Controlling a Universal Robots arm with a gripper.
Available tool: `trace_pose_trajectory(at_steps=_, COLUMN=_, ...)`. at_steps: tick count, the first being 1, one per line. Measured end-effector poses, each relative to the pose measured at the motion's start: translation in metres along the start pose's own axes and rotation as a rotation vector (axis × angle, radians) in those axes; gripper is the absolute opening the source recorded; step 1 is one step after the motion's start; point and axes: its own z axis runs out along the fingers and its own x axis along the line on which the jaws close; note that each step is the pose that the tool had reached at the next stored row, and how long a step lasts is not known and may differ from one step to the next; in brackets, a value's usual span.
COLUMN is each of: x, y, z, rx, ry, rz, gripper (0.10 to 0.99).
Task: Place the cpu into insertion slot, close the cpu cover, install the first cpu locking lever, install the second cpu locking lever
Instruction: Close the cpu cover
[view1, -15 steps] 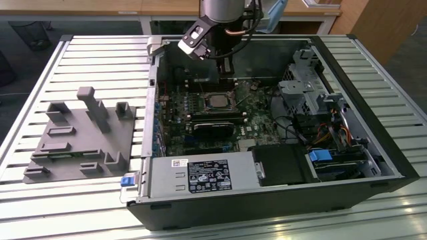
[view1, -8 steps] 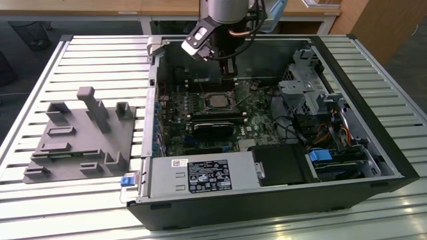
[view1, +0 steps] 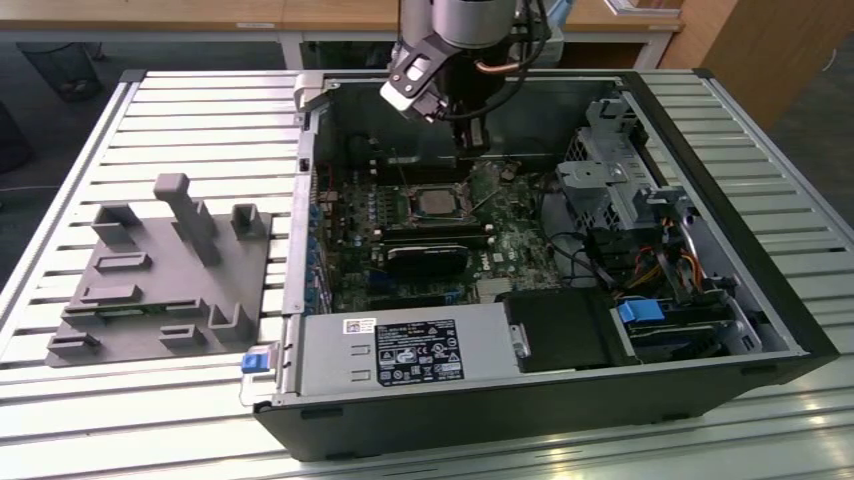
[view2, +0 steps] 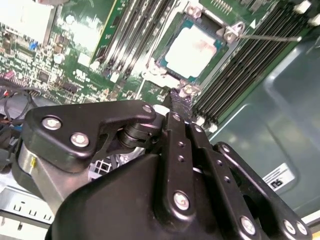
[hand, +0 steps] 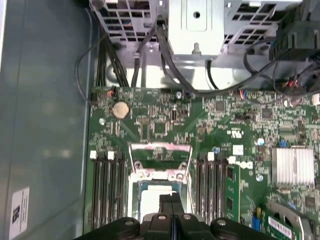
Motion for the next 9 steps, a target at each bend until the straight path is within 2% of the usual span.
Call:
trace_pose_trajectory(at_steps=2, x=0.0, y=0.0037, z=0.0005, rx=0.001, ry=0.0009, rz=0.0, gripper=0.106)
trace_pose_trajectory(at_steps=9, x=-0.0001, y=0.0091, z=0.0015, rx=0.001, ry=0.0009, rz=0.0, gripper=0.106)
